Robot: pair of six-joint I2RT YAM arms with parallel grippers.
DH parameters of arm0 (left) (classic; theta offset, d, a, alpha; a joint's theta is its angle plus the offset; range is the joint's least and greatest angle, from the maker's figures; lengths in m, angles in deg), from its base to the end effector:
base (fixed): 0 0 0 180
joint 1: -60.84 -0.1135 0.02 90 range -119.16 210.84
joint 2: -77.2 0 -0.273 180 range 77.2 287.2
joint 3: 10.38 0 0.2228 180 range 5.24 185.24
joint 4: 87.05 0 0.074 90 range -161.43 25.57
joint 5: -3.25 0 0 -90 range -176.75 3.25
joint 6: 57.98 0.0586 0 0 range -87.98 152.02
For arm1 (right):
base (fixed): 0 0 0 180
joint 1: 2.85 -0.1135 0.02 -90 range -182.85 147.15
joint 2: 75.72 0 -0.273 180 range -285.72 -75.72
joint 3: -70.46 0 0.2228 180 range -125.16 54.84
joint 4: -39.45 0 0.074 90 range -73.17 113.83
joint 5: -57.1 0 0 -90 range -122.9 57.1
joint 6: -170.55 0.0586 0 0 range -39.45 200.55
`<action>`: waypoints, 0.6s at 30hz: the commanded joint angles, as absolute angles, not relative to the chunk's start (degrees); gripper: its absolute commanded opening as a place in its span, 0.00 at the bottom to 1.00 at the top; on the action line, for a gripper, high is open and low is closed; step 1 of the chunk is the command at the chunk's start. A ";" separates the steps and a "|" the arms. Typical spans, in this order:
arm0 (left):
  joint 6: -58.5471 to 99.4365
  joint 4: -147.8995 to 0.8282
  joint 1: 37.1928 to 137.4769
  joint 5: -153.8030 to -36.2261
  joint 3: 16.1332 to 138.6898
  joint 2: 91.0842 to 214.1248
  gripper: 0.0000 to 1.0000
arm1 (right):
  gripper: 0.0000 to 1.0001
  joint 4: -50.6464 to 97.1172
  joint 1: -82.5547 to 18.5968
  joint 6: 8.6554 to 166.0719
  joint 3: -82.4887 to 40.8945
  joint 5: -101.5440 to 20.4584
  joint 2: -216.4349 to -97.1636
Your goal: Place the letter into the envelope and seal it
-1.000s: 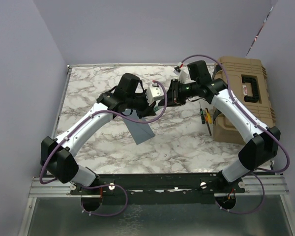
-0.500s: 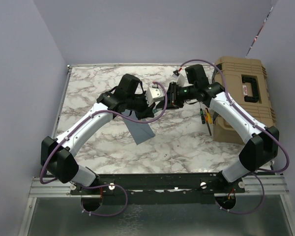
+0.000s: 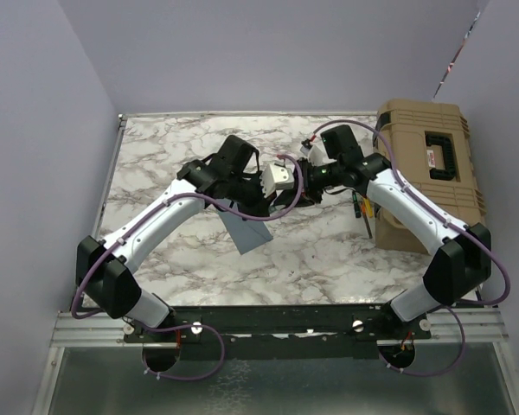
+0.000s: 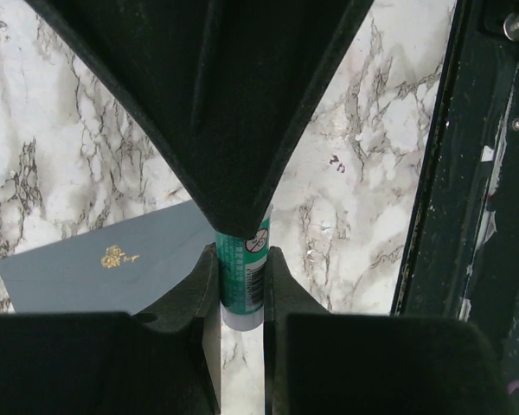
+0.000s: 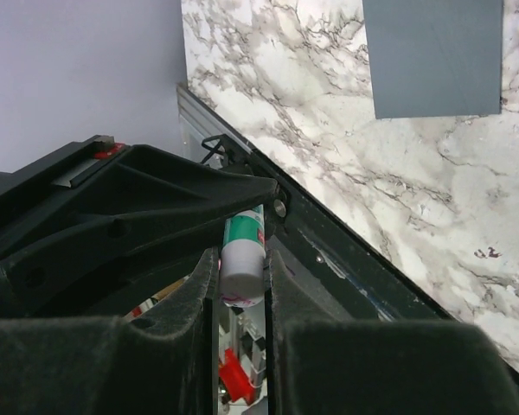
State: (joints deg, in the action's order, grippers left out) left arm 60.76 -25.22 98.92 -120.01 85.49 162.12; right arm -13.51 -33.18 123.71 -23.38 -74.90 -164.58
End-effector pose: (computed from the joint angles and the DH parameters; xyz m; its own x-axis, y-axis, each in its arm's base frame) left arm 0.2102 -0.2055 0.3323 -0.1565 0.6334 -0.7578 0.9847 0.1599 -0.0697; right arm 0.2523 0.1930 0.3185 -0.9889 0.0104 -0.1482 -0.1171 0.5595 0.8205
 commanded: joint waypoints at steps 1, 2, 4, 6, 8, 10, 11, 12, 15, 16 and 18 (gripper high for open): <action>57.04 -65.50 103.76 -133.59 88.91 159.38 0.00 | 0.00 -9.80 -41.07 131.47 -19.00 -81.87 -166.27; 55.07 -68.84 103.73 -133.17 87.22 158.74 0.00 | 0.00 -8.98 -41.14 132.40 -18.23 -81.59 -166.25; 52.19 -75.42 103.78 -131.40 84.44 157.47 0.00 | 0.00 -7.70 -41.33 133.98 -16.55 -81.12 -166.25; 51.31 -78.01 103.77 -130.31 83.54 157.24 0.00 | 0.00 -7.51 -41.43 134.52 -15.16 -80.12 -166.25; 51.24 -76.83 103.77 -130.11 83.87 157.93 0.00 | 0.00 -7.38 -41.39 134.60 -14.66 -80.07 -166.25; 52.39 -73.66 103.70 -129.47 82.69 157.75 0.00 | 0.00 -8.66 -41.28 133.11 -16.67 -78.99 -166.25; 52.75 -72.55 103.50 -128.49 80.99 157.07 0.00 | 0.00 -10.56 -41.08 132.00 -18.51 -77.67 -166.25; 52.92 -71.70 103.29 -127.79 78.62 155.88 0.00 | 0.00 -12.64 -40.96 130.72 -20.59 -76.25 -166.25; 51.97 -70.58 102.77 -125.63 71.18 153.08 0.00 | 0.11 -17.89 -39.81 127.68 -25.89 -71.36 -166.15; 51.16 -70.13 102.72 -124.66 69.09 152.33 0.00 | 0.16 -18.44 -39.23 127.24 -26.82 -70.05 -165.66; 49.64 -69.57 102.52 -123.66 65.39 151.06 0.00 | 0.28 -18.58 -38.17 126.97 -27.97 -67.77 -164.09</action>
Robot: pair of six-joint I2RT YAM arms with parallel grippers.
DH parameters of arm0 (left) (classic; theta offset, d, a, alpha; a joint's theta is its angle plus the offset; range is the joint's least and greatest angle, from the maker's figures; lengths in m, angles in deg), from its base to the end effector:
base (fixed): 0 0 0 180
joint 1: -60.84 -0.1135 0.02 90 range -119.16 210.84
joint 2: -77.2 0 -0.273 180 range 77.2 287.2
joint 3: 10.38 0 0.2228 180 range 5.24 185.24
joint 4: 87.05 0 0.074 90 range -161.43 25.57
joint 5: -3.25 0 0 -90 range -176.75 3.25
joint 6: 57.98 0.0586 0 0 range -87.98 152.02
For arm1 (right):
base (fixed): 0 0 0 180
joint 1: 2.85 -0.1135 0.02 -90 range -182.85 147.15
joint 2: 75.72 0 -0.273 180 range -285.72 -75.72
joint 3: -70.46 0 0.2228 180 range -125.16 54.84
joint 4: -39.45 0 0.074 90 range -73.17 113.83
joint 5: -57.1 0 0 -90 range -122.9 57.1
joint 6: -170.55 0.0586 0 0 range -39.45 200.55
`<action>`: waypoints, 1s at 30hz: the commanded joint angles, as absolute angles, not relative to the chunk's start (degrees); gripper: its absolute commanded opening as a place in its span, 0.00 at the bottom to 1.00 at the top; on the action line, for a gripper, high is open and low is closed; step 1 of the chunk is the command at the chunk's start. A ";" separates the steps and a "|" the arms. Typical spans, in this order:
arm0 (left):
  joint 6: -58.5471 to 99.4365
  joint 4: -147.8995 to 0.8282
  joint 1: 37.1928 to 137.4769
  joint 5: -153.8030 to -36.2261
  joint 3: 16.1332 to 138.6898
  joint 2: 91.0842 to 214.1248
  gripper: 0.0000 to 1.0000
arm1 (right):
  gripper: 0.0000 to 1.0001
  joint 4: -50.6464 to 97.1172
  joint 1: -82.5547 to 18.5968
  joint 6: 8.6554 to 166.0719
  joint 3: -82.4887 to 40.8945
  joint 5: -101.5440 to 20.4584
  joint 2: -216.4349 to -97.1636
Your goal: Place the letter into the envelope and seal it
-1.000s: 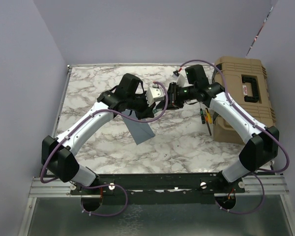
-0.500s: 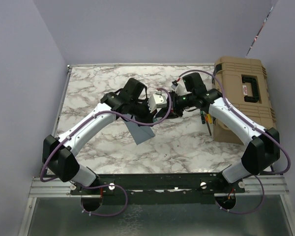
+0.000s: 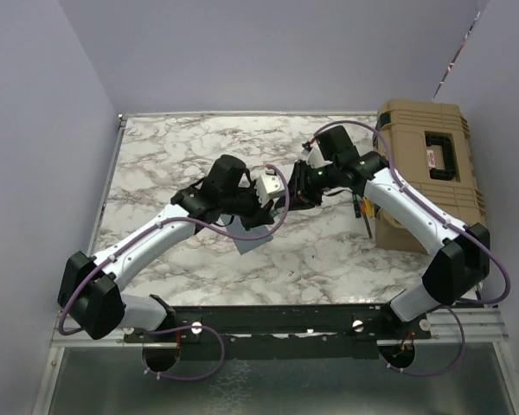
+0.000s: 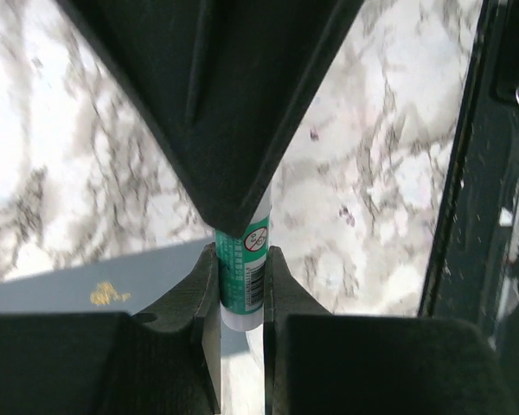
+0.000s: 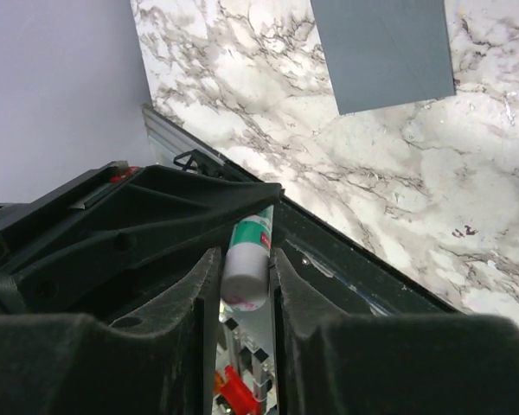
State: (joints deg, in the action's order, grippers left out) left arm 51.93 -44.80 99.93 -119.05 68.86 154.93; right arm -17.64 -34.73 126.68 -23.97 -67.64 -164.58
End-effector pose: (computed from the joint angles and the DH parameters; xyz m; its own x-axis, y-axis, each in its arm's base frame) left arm 0.1963 -0.1998 0.3055 -0.1878 0.5234 -0.8312 0.9691 0.2367 -0.0699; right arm 0.2476 0.1933 0.3124 -0.9906 0.0815 -0.1096 -0.0302 0.6519 0.7577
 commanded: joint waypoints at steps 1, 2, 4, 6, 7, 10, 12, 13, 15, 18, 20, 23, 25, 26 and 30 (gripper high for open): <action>49.07 -69.36 102.39 -123.36 63.81 150.32 0.00 | 0.33 -18.79 -37.53 126.88 -28.55 -66.74 -163.30; 48.38 -69.21 102.34 -122.89 62.44 149.56 0.00 | 0.38 -19.18 -36.96 126.66 -29.06 -65.75 -162.47; 47.29 -69.06 102.09 -122.59 60.26 148.25 0.00 | 0.49 -20.28 -36.23 126.05 -30.69 -63.13 -160.83; 46.40 -68.91 101.81 -122.82 58.96 147.24 0.00 | 0.57 -20.80 -36.00 125.71 -31.56 -60.88 -158.94; 45.94 -68.89 101.70 -122.98 58.47 146.80 0.00 | 0.59 -20.82 -35.85 125.71 -31.72 -60.16 -158.02; 44.41 -68.88 101.23 -123.61 57.69 145.76 0.00 | 0.61 -21.36 -35.33 126.07 -31.69 -57.54 -155.08; 43.29 -68.88 101.09 -124.20 57.59 145.35 0.00 | 0.62 -22.34 -35.28 125.89 -31.14 -54.95 -153.70; 42.62 -68.88 101.09 -124.39 57.62 145.20 0.00 | 0.62 -22.92 -35.22 125.88 -30.86 -53.40 -153.00; 40.79 -69.09 101.07 -124.46 57.67 145.06 0.00 | 0.62 -24.14 -35.19 125.27 -30.51 -49.83 -151.71; 36.26 -70.32 101.06 -123.80 57.55 145.07 0.00 | 0.62 -26.74 -35.20 123.83 -30.63 -42.01 -149.63; 30.40 -71.22 101.09 -120.96 57.49 145.34 0.00 | 0.62 -28.44 -35.20 122.77 -30.20 -35.91 -148.01; 19.23 -73.38 101.09 -112.31 57.26 146.67 0.00 | 0.62 -30.75 -35.18 122.09 -28.75 -26.31 -145.45; 11.01 -74.81 101.07 -107.89 57.02 148.39 0.00 | 0.62 -32.12 -35.18 122.07 -27.60 -22.04 -143.79; 6.53 -75.63 101.15 -105.37 56.86 149.54 0.00 | 0.61 -32.98 -35.19 122.22 -27.14 -20.48 -143.06; -11.12 -80.83 102.16 -98.69 54.76 154.54 0.00 | 0.60 -35.11 -35.17 123.38 -25.38 -18.59 -140.67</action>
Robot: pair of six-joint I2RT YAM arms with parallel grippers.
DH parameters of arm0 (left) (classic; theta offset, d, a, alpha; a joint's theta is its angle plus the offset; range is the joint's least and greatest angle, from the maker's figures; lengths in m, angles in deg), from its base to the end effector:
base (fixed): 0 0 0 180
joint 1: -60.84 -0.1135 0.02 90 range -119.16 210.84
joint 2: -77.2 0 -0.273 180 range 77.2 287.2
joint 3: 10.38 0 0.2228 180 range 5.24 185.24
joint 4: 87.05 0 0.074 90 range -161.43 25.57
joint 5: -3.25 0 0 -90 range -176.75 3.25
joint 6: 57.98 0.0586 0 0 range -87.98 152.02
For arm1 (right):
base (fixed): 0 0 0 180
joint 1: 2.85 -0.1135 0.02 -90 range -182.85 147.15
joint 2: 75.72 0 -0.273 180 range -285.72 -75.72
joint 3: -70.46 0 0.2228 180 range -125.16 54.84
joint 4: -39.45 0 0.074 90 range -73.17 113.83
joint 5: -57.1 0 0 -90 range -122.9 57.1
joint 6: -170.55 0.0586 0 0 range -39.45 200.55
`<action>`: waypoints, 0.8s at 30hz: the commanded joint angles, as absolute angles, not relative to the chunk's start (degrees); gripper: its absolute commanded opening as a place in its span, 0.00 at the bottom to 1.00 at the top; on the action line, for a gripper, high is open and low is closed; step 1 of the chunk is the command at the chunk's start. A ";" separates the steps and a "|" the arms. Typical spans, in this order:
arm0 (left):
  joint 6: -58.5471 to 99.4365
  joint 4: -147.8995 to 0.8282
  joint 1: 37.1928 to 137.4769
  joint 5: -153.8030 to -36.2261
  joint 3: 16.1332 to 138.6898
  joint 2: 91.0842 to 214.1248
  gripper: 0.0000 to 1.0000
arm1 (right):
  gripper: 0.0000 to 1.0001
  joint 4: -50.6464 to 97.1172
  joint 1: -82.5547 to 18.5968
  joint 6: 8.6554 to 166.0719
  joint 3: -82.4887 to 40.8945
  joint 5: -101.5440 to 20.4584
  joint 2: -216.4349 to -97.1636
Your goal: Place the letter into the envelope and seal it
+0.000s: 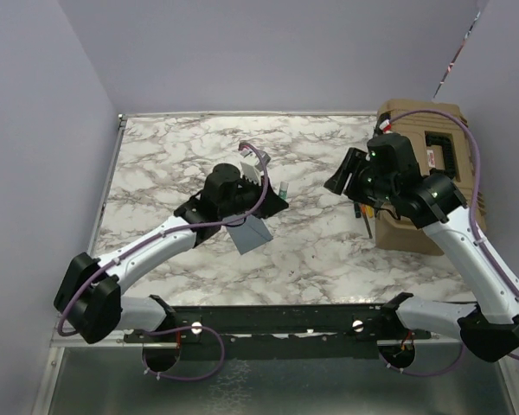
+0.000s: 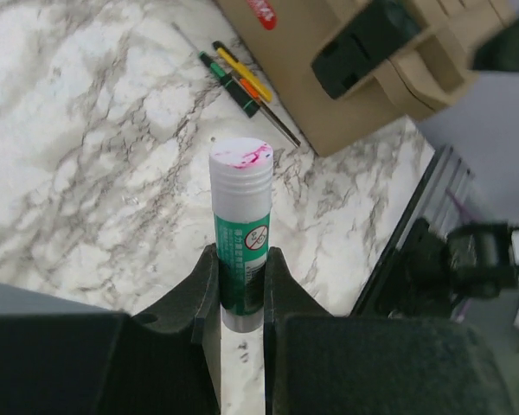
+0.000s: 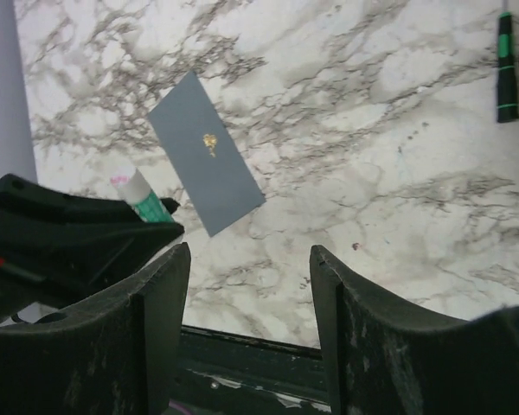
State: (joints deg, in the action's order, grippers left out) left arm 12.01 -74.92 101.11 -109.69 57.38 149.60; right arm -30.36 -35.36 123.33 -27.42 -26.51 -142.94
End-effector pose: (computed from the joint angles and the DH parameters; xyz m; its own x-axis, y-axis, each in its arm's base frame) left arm 0.2004 -0.1997 0.3188 -0.5080 0.0173 -0.8612 0.7516 0.4974 -0.4333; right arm 0.1793 0.1066 0.3953 -0.7041 0.3517 -0.6169 0.0230 0.8796 0.4751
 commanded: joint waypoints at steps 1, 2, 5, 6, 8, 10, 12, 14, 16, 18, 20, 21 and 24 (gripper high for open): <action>-13.46 -81.26 102.90 -96.79 54.86 156.08 0.00 | 0.60 -35.39 -35.19 124.01 -24.92 -18.75 -140.05; -15.68 -81.21 103.65 -94.67 55.09 158.16 0.00 | 0.59 -35.54 -35.17 124.54 -24.29 -19.06 -139.38; -20.15 -81.22 105.82 -89.81 55.92 163.34 0.00 | 0.58 -35.34 -35.17 125.85 -21.63 -20.10 -137.19; -20.14 -80.89 106.67 -88.53 56.64 165.61 0.00 | 0.58 -34.87 -35.17 126.18 -20.57 -20.57 -136.32; -20.15 -79.42 108.11 -87.27 58.60 170.12 0.00 | 0.58 -34.07 -35.17 126.81 -18.44 -20.92 -134.50; -20.11 -76.67 109.64 -85.17 61.00 174.12 0.00 | 0.58 -33.51 -35.20 127.35 -16.68 -21.29 -133.33; -19.92 -74.12 111.33 -82.23 62.60 177.32 0.01 | 0.58 -32.87 -35.19 127.67 -15.53 -21.99 -132.52; -20.30 -72.56 112.57 -79.46 63.33 179.60 0.03 | 0.58 -31.89 -35.17 127.53 -14.66 -22.73 -131.86; -20.63 -71.65 113.34 -77.51 64.13 181.71 0.05 | 0.58 -30.97 -35.19 127.08 -13.91 -23.48 -131.61; -20.95 -69.49 114.13 -75.39 65.55 183.54 0.09 | 0.58 -30.50 -35.18 126.74 -13.48 -24.14 -131.64; -21.26 -66.74 114.92 -73.01 67.42 184.78 0.18 | 0.58 -31.03 -35.19 126.37 -13.57 -25.12 -131.98; -21.46 -65.58 115.23 -72.03 68.14 185.15 0.23 | 0.59 -31.64 -35.19 126.22 -13.62 -25.59 -131.98; -22.28 -63.84 115.64 -69.75 68.74 185.39 0.36 | 0.61 -33.33 -35.19 125.81 -13.17 -26.26 -131.36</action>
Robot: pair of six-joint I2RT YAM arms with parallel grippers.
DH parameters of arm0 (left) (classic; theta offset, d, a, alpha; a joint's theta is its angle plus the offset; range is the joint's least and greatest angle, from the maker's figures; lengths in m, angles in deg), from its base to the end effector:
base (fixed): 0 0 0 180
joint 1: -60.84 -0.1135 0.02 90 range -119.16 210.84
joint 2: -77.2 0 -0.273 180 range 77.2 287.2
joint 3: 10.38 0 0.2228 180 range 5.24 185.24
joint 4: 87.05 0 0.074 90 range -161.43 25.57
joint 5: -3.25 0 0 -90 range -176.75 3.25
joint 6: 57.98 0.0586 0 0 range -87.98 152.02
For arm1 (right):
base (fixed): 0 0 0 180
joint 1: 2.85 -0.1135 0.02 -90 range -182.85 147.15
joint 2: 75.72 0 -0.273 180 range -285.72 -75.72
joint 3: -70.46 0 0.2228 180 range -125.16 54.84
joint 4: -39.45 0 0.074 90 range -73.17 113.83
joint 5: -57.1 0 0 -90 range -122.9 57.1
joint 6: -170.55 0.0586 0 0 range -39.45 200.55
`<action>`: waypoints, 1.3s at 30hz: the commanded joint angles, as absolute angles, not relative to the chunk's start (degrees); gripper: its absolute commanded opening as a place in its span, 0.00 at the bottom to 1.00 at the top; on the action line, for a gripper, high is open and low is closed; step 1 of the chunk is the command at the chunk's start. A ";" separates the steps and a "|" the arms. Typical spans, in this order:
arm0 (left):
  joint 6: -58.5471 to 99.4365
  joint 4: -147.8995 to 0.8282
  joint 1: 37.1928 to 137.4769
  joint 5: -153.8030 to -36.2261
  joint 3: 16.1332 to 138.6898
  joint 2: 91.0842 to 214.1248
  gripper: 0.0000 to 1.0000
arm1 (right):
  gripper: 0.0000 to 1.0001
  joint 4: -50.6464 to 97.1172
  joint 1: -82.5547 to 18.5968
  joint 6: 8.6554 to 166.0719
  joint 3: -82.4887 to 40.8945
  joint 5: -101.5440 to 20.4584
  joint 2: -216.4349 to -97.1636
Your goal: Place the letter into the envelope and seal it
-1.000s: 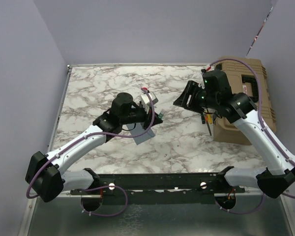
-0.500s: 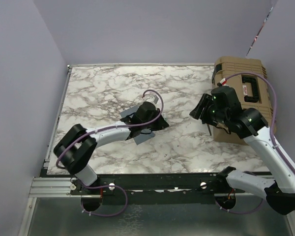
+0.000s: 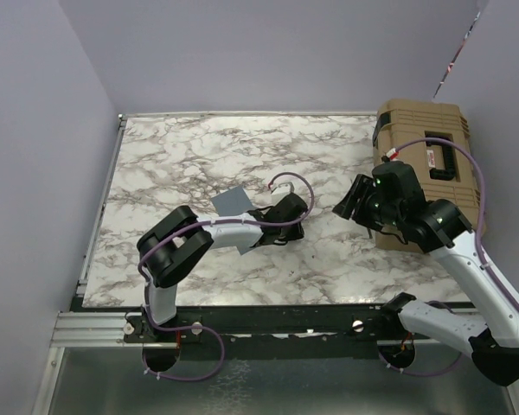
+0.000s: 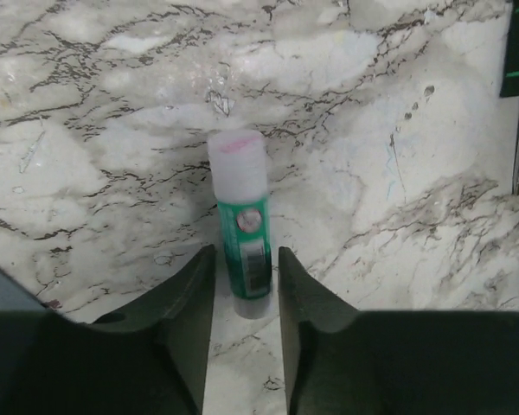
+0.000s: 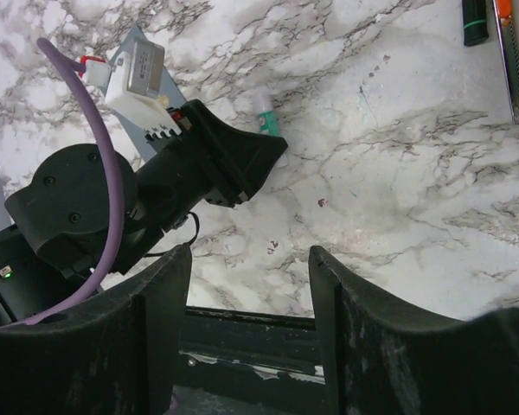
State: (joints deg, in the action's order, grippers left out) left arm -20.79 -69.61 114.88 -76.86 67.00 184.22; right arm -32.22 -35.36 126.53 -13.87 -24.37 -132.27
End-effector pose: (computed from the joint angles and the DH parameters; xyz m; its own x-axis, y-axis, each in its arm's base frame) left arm 0.2332 -0.3043 0.1679 -0.8405 -0.1780 -0.5118 0.0979 0.8791 -0.4665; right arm 0.1411 0.0796 0.3536 -0.7236 0.3821 -0.5747 0.1137 0.8874 0.4468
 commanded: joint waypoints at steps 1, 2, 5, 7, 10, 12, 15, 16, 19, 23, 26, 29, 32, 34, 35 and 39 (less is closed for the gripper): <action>-22.61 -63.14 115.72 -69.26 68.83 185.27 0.40 | 0.61 -33.91 -35.17 125.81 -13.03 -26.37 -131.05; -22.71 -62.43 115.68 -68.90 68.87 184.89 0.45 | 0.61 -34.58 -35.19 125.77 -13.06 -26.73 -130.74; -22.96 -61.54 115.72 -68.40 68.65 182.27 0.55 | 0.63 -36.71 -35.20 125.39 -13.74 -27.03 -129.59; -22.14 -61.48 115.77 -68.07 68.40 179.30 0.62 | 0.66 -37.86 -35.19 124.82 -14.69 -27.14 -129.03; -19.62 -61.12 115.77 -67.51 68.10 173.44 0.69 | 0.75 -40.50 -35.18 124.05 -17.03 -25.41 -128.94; -17.45 -59.98 115.78 -66.52 68.08 168.87 0.74 | 0.82 -42.64 -35.19 123.20 -19.23 -23.91 -129.37; -14.68 -56.57 115.73 -63.00 68.01 161.31 0.99 | 0.90 -46.64 -35.17 120.97 -23.20 -20.78 -130.85; -13.67 -55.18 115.69 -61.68 68.00 158.76 0.99 | 0.91 -48.02 -35.19 120.24 -24.54 -19.39 -131.90; -11.06 -48.14 115.68 -54.92 68.92 150.30 0.99 | 0.93 -53.17 -35.15 118.51 -29.23 -12.45 -134.27; -7.42 -38.13 115.68 -41.46 72.24 138.51 0.99 | 0.94 -59.61 -35.20 118.18 -35.57 -2.86 -136.19; -3.11 -29.82 115.68 -33.56 79.26 133.04 0.99 | 0.99 -59.80 -35.17 117.07 -39.61 -0.62 -136.51; -0.47 -23.15 115.68 -28.84 84.73 128.67 0.99 | 1.00 -58.19 -35.19 115.74 -41.96 0.72 -136.86; 2.11 -19.37 115.68 -27.27 88.51 124.91 0.99 | 1.00 -58.43 -35.18 115.60 -45.19 2.02 -138.56; 2.95 -17.36 115.68 -26.44 90.40 123.20 0.99 | 1.00 -57.72 -35.20 114.99 -46.31 3.17 -138.94; 3.19 -16.50 115.69 -26.12 91.02 122.45 0.99 | 1.00 -56.87 -35.20 114.46 -46.49 3.52 -138.83; 4.11 -15.29 115.72 -24.45 91.67 120.24 0.99 | 1.00 -53.27 -35.20 112.46 -46.97 2.42 -138.36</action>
State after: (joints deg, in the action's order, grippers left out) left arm 0.60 -22.05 115.44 -28.73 91.63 120.64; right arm -56.07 -35.36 114.98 -45.50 0.35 -138.46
